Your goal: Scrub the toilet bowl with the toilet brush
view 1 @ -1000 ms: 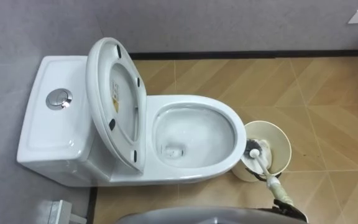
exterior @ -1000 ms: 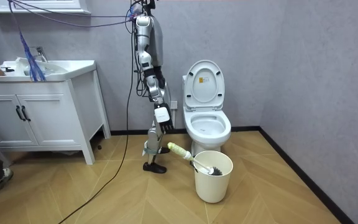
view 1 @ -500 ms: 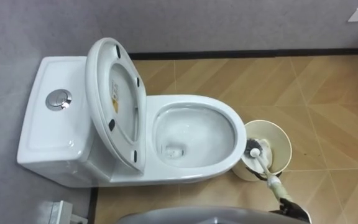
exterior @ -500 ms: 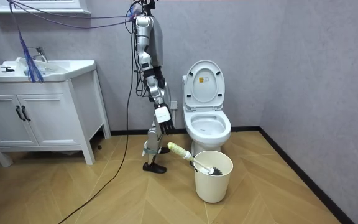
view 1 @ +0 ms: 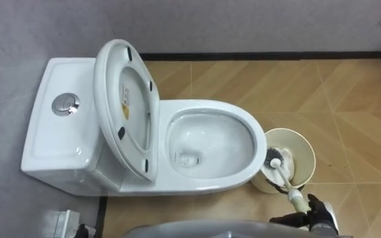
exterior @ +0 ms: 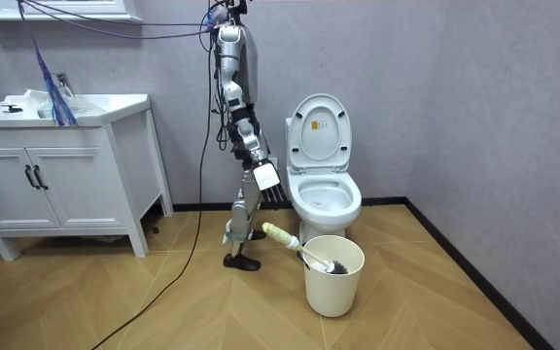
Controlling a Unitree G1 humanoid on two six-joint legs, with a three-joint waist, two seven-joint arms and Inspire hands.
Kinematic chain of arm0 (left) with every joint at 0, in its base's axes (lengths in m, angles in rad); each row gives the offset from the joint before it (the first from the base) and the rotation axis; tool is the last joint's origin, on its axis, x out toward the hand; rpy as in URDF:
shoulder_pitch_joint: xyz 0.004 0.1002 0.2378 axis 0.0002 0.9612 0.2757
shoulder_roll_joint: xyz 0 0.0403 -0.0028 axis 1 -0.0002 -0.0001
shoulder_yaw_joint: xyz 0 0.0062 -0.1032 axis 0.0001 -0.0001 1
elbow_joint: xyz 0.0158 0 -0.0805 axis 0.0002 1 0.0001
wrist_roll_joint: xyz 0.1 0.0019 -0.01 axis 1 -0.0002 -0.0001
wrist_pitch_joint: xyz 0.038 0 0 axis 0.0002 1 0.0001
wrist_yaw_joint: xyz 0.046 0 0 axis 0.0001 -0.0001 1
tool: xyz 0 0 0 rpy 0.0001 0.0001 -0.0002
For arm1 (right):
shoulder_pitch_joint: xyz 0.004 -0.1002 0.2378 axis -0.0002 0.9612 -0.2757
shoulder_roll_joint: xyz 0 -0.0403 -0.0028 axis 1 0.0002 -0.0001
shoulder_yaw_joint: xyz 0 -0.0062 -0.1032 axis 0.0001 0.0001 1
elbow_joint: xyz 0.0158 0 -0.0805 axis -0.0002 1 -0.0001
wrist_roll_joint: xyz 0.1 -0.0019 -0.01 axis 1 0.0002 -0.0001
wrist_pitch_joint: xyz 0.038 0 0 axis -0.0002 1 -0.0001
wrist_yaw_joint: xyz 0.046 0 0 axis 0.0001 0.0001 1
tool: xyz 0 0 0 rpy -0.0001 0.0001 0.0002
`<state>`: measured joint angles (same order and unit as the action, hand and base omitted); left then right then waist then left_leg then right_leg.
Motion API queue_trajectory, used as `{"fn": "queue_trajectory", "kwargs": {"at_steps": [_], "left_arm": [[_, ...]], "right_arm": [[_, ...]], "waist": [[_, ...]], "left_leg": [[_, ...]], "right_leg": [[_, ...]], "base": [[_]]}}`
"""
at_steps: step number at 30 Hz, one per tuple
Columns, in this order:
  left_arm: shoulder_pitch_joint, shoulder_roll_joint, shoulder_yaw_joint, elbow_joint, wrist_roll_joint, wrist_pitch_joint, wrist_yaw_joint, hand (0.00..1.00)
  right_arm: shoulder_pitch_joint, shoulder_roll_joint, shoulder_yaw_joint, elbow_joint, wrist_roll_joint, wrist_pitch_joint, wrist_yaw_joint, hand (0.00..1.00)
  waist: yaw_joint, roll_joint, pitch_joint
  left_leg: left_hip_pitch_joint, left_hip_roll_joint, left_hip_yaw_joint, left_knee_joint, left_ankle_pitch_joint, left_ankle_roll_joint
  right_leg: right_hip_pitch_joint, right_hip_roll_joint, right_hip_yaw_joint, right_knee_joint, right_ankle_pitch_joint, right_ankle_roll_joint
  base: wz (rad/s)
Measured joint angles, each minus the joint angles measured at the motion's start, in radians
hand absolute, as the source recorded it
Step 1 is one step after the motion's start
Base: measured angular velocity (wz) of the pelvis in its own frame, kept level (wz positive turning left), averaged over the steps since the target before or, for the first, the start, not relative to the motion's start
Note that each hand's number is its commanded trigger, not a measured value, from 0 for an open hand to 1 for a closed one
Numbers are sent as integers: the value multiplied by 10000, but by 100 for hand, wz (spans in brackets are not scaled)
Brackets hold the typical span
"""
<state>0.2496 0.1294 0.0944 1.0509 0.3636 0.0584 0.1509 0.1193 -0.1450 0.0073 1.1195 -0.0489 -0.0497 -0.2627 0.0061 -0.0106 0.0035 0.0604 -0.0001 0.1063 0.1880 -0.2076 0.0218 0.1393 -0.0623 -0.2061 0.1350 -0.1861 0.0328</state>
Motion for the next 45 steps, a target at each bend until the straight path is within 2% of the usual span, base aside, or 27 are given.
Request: {"fn": "queue_trajectory", "kwargs": {"at_steps": [2,7,8,10,12,14,16,17,18,22,25,26,29,32,38,42,45], "left_arm": [[-59,-1,-17,-105,0,-7,3,0],[-276,-1,-19,-133,-20,-75,54,0],[-387,1,-49,-140,-80,-171,137,0],[-628,37,-257,-145,-224,-252,240,0],[-951,33,-404,-45,-505,-380,351,0],[-1510,41,-569,208,-897,-627,419,0],[-1922,33,-702,433,-1085,-687,436,0],[-2268,62,-857,618,-1343,-717,460,0],[-2630,90,-1141,739,-1571,-727,552,0],[-3459,83,-1701,981,-1984,-874,569,0],[-4063,76,-1892,1080,-2177,-862,564,0],[-4169,99,-2021,1074,-2255,-861,562,0],[-4500,140,-2214,1080,-2530,-720,561,0],[-4956,180,-2364,975,-2939,-634,588,0],[-5937,200,-2656,399,-3322,-641,831,0],[-6165,198,-2656,-127,-3325,-647,839,0],[-6086,203,-2750,-755,-3324,-635,851,0]], "right_arm": [[-120,-15,-2,-90,0,-44,-189,0],[-585,-65,-25,-48,-6,-62,-613,0],[-706,-86,-16,2,-5,-66,-683,0],[-922,-104,-7,135,-93,-77,-809,0],[-1196,-127,-11,521,-277,-181,-960,0],[-1587,-200,-13,913,-351,-222,-1140,0],[-1987,-256,-19,1158,-334,-234,-1376,0],[-2337,-275,-14,1414,-256,-227,-1518,0],[-2682,-298,-6,1643,-135,-232,-1694,0],[-3515,-450,-8,2163,61,-215,-1926,0],[-4001,-851,-91,2222,107,-166,-1969,0],[-4133,-985,-66,2232,216,-127,-2004,0],[-4389,-1249,151,2218,378,-26,-2042,0],[-4611,-1443,218,2176,596,223,-2040,0],[-5233,-1939,598,2220,988,446,-2043,0],[-5532,-2061,592,2208,1235,532,-2008,0],[-5579,-2207,610,2143,1307,598,-1968,0]], "waist": [[4,0,-56],[-37,17,-33],[-33,44,-46],[-32,48,0],[-39,55,3],[-13,88,51],[20,144,105],[7,137,124],[9,120,192],[14,144,313],[9,272,440],[91,294,452],[279,269,470],[261,210,497],[252,193,521],[248,207,531],[288,249,533]], "left_leg": [[-226,5,-16,71,2,0],[-691,16,-71,234,5,2],[-881,14,-139,332,6,4],[-1143,10,-180,437,17,14],[-1586,25,-278,668,20,20],[-2219,43,-306,996,48,62],[-2756,41,-304,1290,64,91],[-3125,17,-304,1442,77,117],[-3566,19,-304,1758,64,146],[-4837,-19,-351,2633,-22,278],[-5780,-159,-498,3041,11,381],[-6097,-175,-477,3206,23,403],[-7003,-184,-331,3747,23,444],[-8021,-228,-311,4401,7,479],[-9605,-238,-348,5545,-88,512],[-10263,-162,-349,6257,-280,506],[-10834,-128,-275,6946,-542,527]], "right_leg": [[-203,0,-25,34,2,-4],[-600,-16,-144,186,6,-10],[-750,-19,-169,213,10,-16],[-965,-29,-224,264,17,-27],[-1389,-51,-351,518,16,-26],[-1991,-92,-412,819,14,-28],[-2543,-145,-408,1142,9,-30],[-2994,-223,-411,1440,-64,-77],[-3524,-337,-417,1982,-208,-102],[-4879,-609,-409,3188,-524,-126],[-5870,-800,-375,3913,-665,-121],[-6228,-853,-321,4149,-676,-136],[-7293,-965,-94,4848,-796,-186],[-8352,-1120,27,5702,-1033,-237],[-9937,-1311,89,6974,-1308,-367],[-10548,-1317,139,7601,-1464,-427],[-11148,-1471,175,8331,-1721,-511]], "base": [[4],[6],[12],[12],[16],[10],[-2],[0],[4],[9],[12],[0],[-7],[11],[7],[-2],[0]]}}
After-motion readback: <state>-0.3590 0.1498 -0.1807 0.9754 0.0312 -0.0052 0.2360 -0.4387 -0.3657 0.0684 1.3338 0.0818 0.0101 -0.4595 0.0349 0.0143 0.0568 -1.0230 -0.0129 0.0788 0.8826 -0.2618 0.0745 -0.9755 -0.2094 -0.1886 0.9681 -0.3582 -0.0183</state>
